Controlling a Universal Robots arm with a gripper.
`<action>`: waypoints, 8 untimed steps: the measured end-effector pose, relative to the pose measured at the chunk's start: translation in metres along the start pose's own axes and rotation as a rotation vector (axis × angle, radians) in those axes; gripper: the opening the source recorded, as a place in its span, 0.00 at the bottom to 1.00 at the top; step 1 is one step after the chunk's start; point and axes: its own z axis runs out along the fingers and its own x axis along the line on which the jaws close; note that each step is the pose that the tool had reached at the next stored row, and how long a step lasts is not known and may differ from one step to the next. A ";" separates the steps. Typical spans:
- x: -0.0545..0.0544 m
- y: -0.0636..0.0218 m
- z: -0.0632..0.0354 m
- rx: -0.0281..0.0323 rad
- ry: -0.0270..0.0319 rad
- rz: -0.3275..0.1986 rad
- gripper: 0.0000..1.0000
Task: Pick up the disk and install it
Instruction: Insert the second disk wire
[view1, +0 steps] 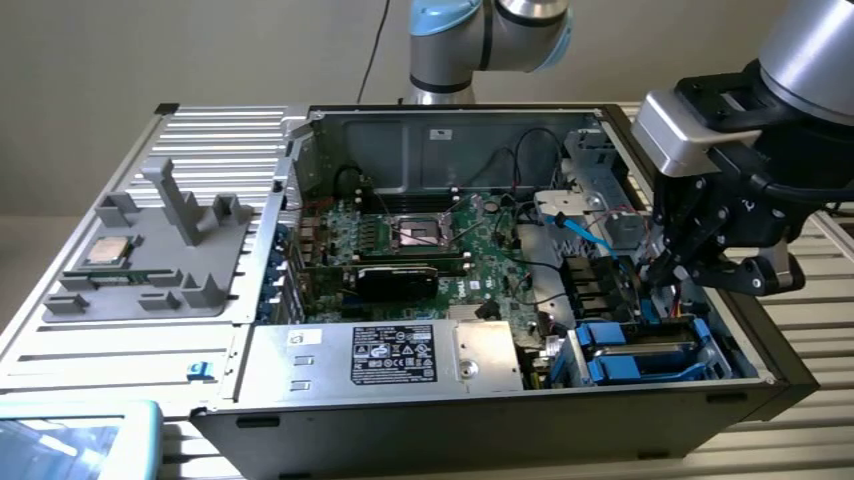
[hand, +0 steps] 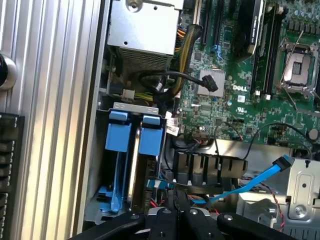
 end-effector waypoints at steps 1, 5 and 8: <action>0.000 0.0000 0.0001 -0.0001 -0.0109 -0.013 0.11; 0.000 0.0000 0.0010 -0.0024 -0.0433 -0.065 0.11; 0.000 0.0000 0.0010 -0.0045 -0.0440 -0.098 0.11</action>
